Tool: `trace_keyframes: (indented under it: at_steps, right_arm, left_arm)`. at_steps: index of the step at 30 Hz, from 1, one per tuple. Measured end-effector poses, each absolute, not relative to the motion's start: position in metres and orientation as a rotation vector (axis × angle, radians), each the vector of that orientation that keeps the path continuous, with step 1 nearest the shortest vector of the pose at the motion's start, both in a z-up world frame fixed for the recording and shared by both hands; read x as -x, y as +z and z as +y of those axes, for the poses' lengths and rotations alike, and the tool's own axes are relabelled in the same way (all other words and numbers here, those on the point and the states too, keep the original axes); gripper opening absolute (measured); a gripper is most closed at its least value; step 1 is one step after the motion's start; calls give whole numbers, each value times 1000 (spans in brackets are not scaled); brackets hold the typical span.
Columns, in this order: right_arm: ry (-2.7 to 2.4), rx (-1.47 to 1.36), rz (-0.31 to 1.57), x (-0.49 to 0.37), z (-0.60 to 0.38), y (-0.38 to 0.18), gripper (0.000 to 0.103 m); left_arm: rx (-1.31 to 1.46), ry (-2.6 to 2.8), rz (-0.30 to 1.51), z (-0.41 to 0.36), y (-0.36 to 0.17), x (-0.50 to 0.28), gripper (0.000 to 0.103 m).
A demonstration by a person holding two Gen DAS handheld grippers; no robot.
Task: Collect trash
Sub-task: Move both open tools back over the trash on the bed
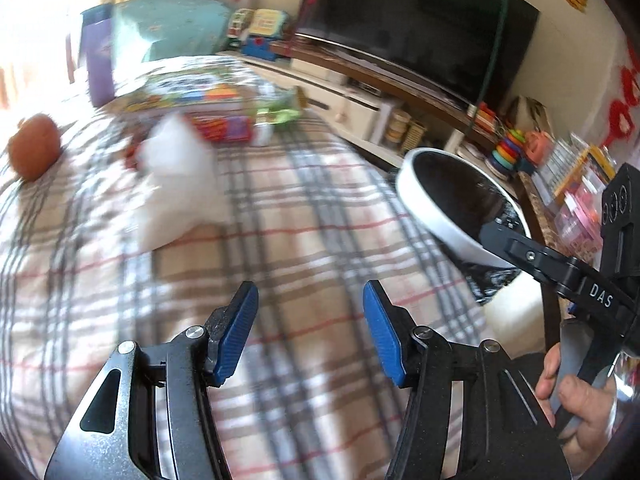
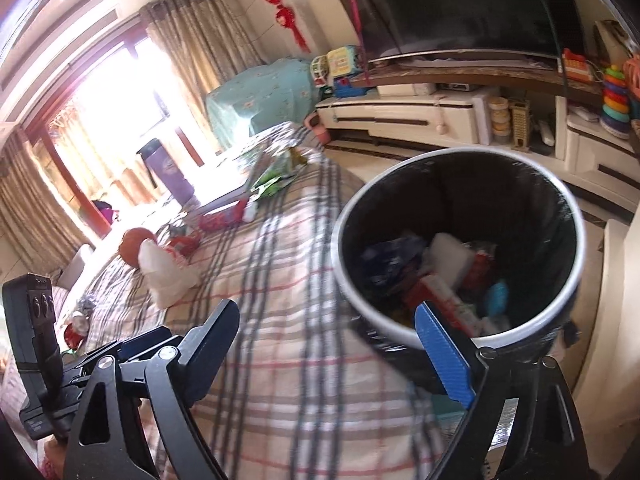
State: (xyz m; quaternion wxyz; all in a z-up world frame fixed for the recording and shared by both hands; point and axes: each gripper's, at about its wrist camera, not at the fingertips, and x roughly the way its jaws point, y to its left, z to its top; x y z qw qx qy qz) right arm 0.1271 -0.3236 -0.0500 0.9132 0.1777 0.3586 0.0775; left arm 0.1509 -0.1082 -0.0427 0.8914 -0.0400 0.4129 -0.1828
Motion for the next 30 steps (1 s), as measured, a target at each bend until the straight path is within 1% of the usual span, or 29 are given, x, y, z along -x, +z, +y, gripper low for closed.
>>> trace_keyframes:
  at_steps: [2, 18, 24, 30]
  right_arm:
    - [175, -355, 737, -127, -312, -50, 93]
    - [364, -260, 781, -150, -209, -54, 93]
    - [424, -252, 796, -172, -179, -59, 93]
    - [465, -258, 805, -202, -158, -61, 93]
  left_arm:
    - [103, -353, 861, -92, -46, -150, 55]
    - [211, -142, 866, 21, -59, -154, 55]
    - [230, -99, 876, 43, -63, -160, 55]
    - [229, -94, 896, 48, -65, -176, 55]
